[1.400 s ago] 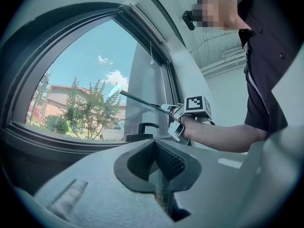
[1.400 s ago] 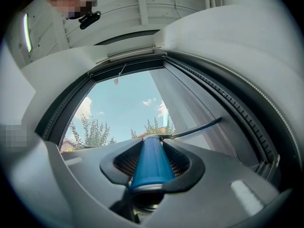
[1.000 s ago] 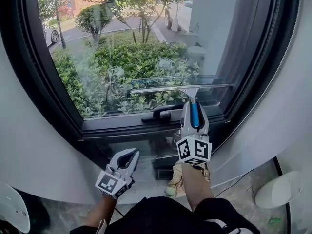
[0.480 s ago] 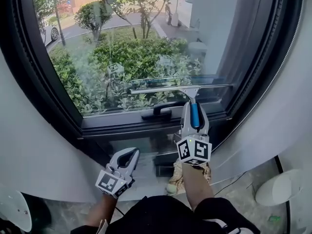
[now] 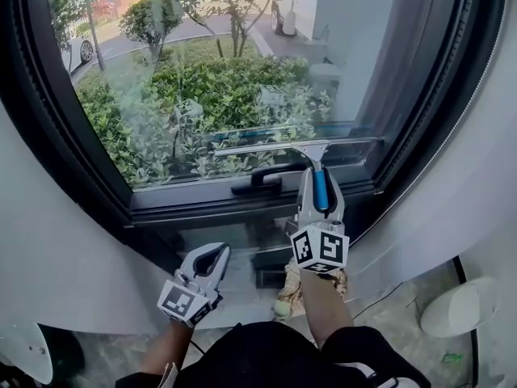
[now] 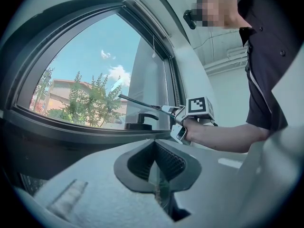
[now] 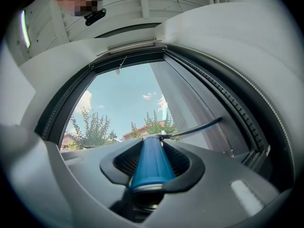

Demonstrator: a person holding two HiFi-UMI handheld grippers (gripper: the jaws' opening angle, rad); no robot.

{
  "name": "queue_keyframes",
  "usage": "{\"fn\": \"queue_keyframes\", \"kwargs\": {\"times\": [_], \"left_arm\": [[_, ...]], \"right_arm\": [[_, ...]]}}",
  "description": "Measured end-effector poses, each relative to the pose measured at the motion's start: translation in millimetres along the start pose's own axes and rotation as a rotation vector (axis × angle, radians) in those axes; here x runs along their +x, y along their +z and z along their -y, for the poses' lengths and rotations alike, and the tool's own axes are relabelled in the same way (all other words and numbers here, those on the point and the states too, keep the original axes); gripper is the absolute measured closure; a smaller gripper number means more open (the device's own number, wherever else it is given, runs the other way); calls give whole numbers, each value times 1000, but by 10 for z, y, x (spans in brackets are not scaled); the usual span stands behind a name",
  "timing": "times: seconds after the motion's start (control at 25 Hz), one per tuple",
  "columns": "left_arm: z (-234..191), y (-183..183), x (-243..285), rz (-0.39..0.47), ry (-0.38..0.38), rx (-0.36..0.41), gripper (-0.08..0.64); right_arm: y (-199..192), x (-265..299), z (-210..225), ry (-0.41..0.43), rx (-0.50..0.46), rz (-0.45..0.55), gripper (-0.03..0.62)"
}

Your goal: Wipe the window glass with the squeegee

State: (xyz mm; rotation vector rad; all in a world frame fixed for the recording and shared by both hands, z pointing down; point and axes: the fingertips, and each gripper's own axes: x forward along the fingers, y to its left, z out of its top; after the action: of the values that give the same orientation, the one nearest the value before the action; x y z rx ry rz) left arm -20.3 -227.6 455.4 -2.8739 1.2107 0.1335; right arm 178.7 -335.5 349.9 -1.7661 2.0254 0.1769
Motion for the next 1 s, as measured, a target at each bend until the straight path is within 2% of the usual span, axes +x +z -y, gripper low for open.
{"fn": "queue_keyframes", "kwargs": {"times": [0.28,0.4,0.52,0.68,1.0], "left_arm": [[-5,-19,-16,-6,-6,-4,558],[9,-63,-78,-18,-11,-4,558],[9,-56,-81,-18,-22,1,558],[-86,15,-96,16,-22,22,558],[-322,415,-29,93,-13,69,558]], "right_arm": [[-86,-40,28,-11,9,-18,459],[16,-87,-25,-3,21,17,459],[325,7,-133,20,19,93,459],[939,256,-390,65,26,224,459],[2030,863,-920,124,10,466,459]]}}
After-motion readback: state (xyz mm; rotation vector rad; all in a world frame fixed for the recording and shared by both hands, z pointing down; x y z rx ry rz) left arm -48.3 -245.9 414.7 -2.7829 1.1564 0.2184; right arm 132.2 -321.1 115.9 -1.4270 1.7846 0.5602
